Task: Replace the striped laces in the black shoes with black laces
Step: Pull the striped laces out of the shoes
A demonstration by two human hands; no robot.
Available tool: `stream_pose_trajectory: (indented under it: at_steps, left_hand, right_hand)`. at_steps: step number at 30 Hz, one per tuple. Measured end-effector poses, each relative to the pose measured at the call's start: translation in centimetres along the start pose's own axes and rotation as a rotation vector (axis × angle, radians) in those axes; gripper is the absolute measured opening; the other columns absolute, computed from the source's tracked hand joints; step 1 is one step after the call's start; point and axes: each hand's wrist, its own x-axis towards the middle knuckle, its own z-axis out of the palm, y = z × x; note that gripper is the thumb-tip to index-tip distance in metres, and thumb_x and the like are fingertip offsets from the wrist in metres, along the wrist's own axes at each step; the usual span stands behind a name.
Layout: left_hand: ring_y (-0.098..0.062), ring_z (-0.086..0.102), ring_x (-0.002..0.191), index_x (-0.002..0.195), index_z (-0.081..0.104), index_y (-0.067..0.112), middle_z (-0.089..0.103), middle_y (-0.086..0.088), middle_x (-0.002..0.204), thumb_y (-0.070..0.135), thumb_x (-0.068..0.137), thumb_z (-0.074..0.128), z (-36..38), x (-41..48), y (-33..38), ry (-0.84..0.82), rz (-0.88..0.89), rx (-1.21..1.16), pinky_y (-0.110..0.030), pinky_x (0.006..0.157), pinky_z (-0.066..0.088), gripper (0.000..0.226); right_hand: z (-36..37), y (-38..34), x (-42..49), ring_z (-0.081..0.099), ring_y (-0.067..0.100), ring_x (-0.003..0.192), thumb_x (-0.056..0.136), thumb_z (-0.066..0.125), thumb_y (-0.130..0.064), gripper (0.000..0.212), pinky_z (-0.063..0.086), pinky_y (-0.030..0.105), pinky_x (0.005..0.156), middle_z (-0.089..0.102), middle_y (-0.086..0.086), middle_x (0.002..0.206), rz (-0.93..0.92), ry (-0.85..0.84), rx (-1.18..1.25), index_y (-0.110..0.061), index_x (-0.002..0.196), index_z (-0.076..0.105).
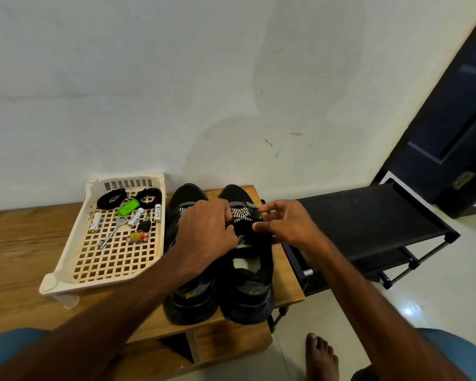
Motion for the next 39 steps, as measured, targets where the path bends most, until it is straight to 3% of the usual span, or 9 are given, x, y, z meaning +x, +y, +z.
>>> stream_pose_trajectory:
  at_steps: [6, 14, 17, 21, 23, 26, 29, 35, 39]
  left_hand:
    - [-0.021, 0.05, 0.12, 0.123, 0.063, 0.02, 0.057, -0.002, 0.124, 0.028, 0.085, 0.076, 2.2, 0.3, 1.4, 0.2, 0.288, 0.22, -0.031, 0.085, 0.052, 0.041]
    - [-0.023, 0.065, 0.089, 0.1, 0.067, 0.014, 0.064, -0.004, 0.099, 0.025, 0.096, 0.065, 2.5, 1.4, 1.7, 0.108, 0.27, 0.168, -0.035, 0.073, 0.052, 0.012]
    - [-0.018, 0.069, 0.081, 0.092, 0.072, 0.013, 0.072, -0.002, 0.091, 0.021, 0.094, 0.066, 2.2, 1.7, 1.2, 0.105, 0.098, -0.112, -0.035, 0.076, 0.058, 0.01]
    - [-0.021, 0.077, 0.078, 0.101, 0.069, 0.0, 0.075, -0.017, 0.099, 0.005, 0.097, 0.059, -0.1, 3.8, -0.6, -0.106, -0.471, -0.981, -0.031, 0.074, 0.063, 0.012]
    - [-0.021, 0.076, 0.087, 0.117, 0.062, 0.002, 0.071, -0.011, 0.11, 0.003, 0.096, 0.056, -0.2, 4.1, -1.0, -0.142, -0.401, -0.826, -0.033, 0.079, 0.062, 0.022]
    - [-0.014, 0.057, 0.118, 0.13, 0.057, 0.017, 0.059, 0.001, 0.129, 0.014, 0.088, 0.063, 0.5, 2.6, -0.1, -0.022, 0.041, -0.344, -0.024, 0.094, 0.045, 0.043]
    - [-0.021, 0.033, 0.142, 0.127, 0.068, 0.021, 0.044, -0.003, 0.152, 0.031, 0.083, 0.07, 1.6, 1.7, 1.1, 0.019, 0.354, 0.121, -0.039, 0.114, 0.034, 0.045]
    - [-0.016, 0.034, 0.138, 0.111, 0.077, 0.025, 0.05, 0.006, 0.148, 0.034, 0.09, 0.067, 1.5, 2.4, 1.0, 0.061, 0.395, 0.277, -0.036, 0.107, 0.032, 0.025]
    - [-0.009, 0.048, 0.124, 0.086, 0.082, 0.026, 0.065, 0.014, 0.126, 0.03, 0.083, 0.08, -0.4, 3.0, 0.5, 0.186, 0.261, 0.076, -0.037, 0.103, 0.041, 0.005]
  right_hand:
    - [1.3, 0.0, 0.0, 0.061, 0.007, 0.101, 0.079, 0.087, -0.016, 0.064, 0.047, 0.011, 0.073, 0.067, -0.004, 0.122, -0.185, 0.12, -0.389, -0.021, 0.136, 0.058]
    - [1.2, -0.1, 0.2, 0.061, 0.009, 0.099, 0.083, 0.083, -0.018, 0.065, 0.049, 0.019, 0.075, 0.069, -0.002, 0.118, -0.111, 0.123, -0.403, -0.019, 0.14, 0.053]
    - [0.9, -0.2, 0.0, 0.065, 0.014, 0.103, 0.084, 0.081, -0.017, 0.064, 0.059, 0.034, 0.087, 0.069, -0.001, 0.115, -0.066, 0.117, -0.383, -0.016, 0.141, 0.052]
    - [0.8, -0.4, -0.4, 0.065, 0.02, 0.113, 0.084, 0.08, -0.015, 0.066, 0.058, 0.042, 0.095, 0.068, 0.003, 0.121, -0.048, 0.123, -0.381, -0.015, 0.142, 0.049]
    - [1.0, -0.4, -0.4, 0.065, 0.021, 0.112, 0.084, 0.079, -0.017, 0.063, 0.059, 0.042, 0.094, 0.068, 0.004, 0.121, -0.05, 0.119, -0.381, -0.015, 0.139, 0.05]
    - [1.5, -0.5, -0.4, 0.065, 0.022, 0.11, 0.083, 0.079, -0.018, 0.058, 0.058, 0.04, 0.093, 0.067, 0.003, 0.119, -0.076, 0.134, -0.427, -0.015, 0.135, 0.052]
    - [1.9, -0.6, -0.3, 0.065, 0.024, 0.111, 0.083, 0.08, -0.023, 0.059, 0.056, 0.041, 0.095, 0.068, 0.004, 0.119, -0.103, 0.15, -0.486, -0.014, 0.134, 0.052]
    - [1.9, -0.7, -0.3, 0.067, 0.024, 0.108, 0.083, 0.08, -0.024, 0.06, 0.057, 0.038, 0.09, 0.068, 0.004, 0.121, -0.084, 0.149, -0.516, -0.014, 0.135, 0.051]
    - [1.6, -0.7, -0.4, 0.067, 0.023, 0.105, 0.083, 0.079, -0.021, 0.056, 0.059, 0.042, 0.091, 0.069, 0.005, 0.116, -0.055, 0.142, -0.477, -0.014, 0.131, 0.052]
